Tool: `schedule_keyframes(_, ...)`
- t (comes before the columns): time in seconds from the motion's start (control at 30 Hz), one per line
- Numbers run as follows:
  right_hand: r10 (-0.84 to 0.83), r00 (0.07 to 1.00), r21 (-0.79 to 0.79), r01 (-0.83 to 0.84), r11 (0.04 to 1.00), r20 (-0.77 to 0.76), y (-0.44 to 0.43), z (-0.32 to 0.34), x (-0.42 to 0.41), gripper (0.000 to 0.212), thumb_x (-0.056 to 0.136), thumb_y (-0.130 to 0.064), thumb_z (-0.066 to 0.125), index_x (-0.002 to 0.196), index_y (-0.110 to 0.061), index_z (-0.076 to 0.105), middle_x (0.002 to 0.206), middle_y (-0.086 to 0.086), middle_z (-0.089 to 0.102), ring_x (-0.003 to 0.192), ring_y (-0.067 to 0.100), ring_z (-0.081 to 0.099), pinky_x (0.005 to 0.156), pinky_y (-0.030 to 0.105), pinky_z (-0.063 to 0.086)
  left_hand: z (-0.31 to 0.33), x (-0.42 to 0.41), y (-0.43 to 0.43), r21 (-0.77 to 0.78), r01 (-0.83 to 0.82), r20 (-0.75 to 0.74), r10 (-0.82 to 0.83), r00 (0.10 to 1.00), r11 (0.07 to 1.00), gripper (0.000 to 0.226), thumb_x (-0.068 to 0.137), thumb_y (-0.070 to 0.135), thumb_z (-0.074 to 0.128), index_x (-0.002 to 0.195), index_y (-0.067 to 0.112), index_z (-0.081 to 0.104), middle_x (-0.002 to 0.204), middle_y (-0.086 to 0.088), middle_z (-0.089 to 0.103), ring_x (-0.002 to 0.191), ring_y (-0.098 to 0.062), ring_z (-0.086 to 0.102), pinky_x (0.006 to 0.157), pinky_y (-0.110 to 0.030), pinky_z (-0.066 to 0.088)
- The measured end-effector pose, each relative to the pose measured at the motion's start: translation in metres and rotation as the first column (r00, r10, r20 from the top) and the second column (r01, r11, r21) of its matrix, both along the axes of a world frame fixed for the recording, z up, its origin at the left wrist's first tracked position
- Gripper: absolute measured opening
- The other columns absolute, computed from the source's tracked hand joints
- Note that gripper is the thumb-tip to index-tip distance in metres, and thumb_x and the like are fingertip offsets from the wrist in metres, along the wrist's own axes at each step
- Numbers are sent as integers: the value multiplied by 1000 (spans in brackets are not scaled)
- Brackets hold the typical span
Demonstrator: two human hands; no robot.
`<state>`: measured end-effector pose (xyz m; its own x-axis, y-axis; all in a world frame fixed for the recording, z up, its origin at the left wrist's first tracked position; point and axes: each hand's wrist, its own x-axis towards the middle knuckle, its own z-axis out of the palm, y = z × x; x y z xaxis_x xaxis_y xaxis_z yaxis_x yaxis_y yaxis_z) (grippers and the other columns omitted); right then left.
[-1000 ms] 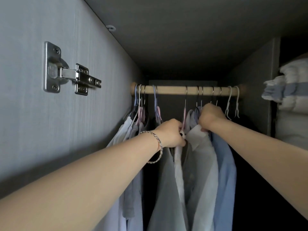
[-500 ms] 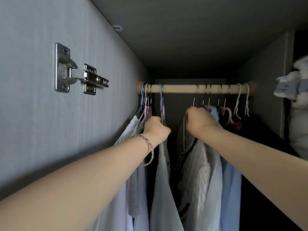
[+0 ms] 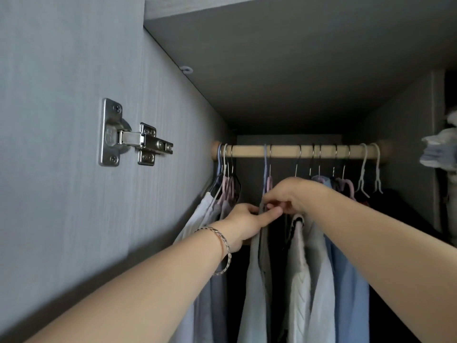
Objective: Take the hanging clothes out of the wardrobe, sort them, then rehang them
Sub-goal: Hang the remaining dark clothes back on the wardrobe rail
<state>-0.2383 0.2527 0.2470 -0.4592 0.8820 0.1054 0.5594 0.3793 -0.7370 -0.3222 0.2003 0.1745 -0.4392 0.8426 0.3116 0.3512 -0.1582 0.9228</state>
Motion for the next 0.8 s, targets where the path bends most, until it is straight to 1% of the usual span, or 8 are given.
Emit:
schedule_keyframes(0.13, -78, 997, -7, 78, 997, -14, 2, -1, 8, 7, 94, -6, 48, 97, 0, 50, 40, 1, 52, 19, 2, 38, 25, 9, 25, 0, 2, 8, 60, 2, 172, -13, 985, 998, 43, 79, 28, 75, 108, 2, 58, 104, -16, 65, 87, -23, 59, 75, -29, 47)
schedule_keyframes(0.2, -177, 984, 67, 178, 982, -27, 18, -3, 9, 50, 91, -8, 54, 136, -1, 34, 53, 3, 59, 28, 4, 45, 27, 9, 28, 3, 0, 10, 84, -175, 41, 172, 984, 981, 28, 85, 20, 69, 108, 8, 58, 100, -7, 60, 94, -22, 59, 78, -23, 42)
schedule_keyframes(0.3, -251, 968, 207, 243, 948, 11, 21, -6, 10, 58, 93, -16, 54, 145, -11, 29, 106, 14, 64, 73, 14, 69, 49, 16, 42, 10, 3, -4, 144, -280, -260, 309, 915, 949, 19, 94, 28, 55, 100, 11, 59, 94, -4, 58, 102, -24, 59, 77, -22, 40)
schedule_keyframes(0.37, -316, 929, 410, 216, 886, 195, 16, -8, 13, 61, 93, -17, 53, 146, -13, 23, 143, 12, 43, 131, 18, 45, 80, 20, 39, 17, 0, -18, 252, -417, -606, 479, 636, 873, 26, 98, 31, 42, 103, 10, 57, 104, -9, 60, 106, -28, 56, 81, -31, 44)
schedule_keyframes(0.47, -335, 928, 560, 193, 805, 162, 4, -4, 7, 36, 90, -8, 53, 126, -6, 53, 128, 16, 56, 120, 27, 53, 91, 29, 45, 33, -18, -32, 412, -511, -784, 579, 224, 755, 25, 96, 21, 45, 118, 13, 54, 122, -8, 51, 116, -27, 45, 88, -36, 41)
schedule_keyframes(0.6, -26, 975, 403, 116, 908, -221, -7, 6, -33, 18, 89, -11, 52, 97, 0, 64, 104, 15, 66, 96, 30, 65, 82, 30, 52, 51, -35, -40, 141, -621, -860, 406, 309, 771, 28, 93, 15, 49, 119, 7, 54, 124, -13, 54, 119, -30, 45, 91, -35, 42)
schedule_keyframes(0.7, 115, 963, 59, -104, 993, -244, -18, -4, -63, 20, 92, -8, 49, 72, -7, 52, 76, 11, 58, 68, 24, 60, 63, 31, 51, 44, -38, -43, 18, -612, -918, 256, 302, 790, 27, 90, 19, 49, 114, 8, 57, 119, -11, 58, 122, -32, 40, 97, -33, 37)
schedule_keyframes(0.8, 85, 974, 8, -85, 996, -210, -14, -18, -79, 13, 90, -15, 57, 82, -4, 55, 66, 6, 48, 53, 15, 46, 45, 22, 37, 32, -44, -40, -117, -565, -867, 193, 460, 817, 33, 82, 21, 58, 114, 12, 58, 117, -11, 61, 118, -32, 51, 95, -33, 44)
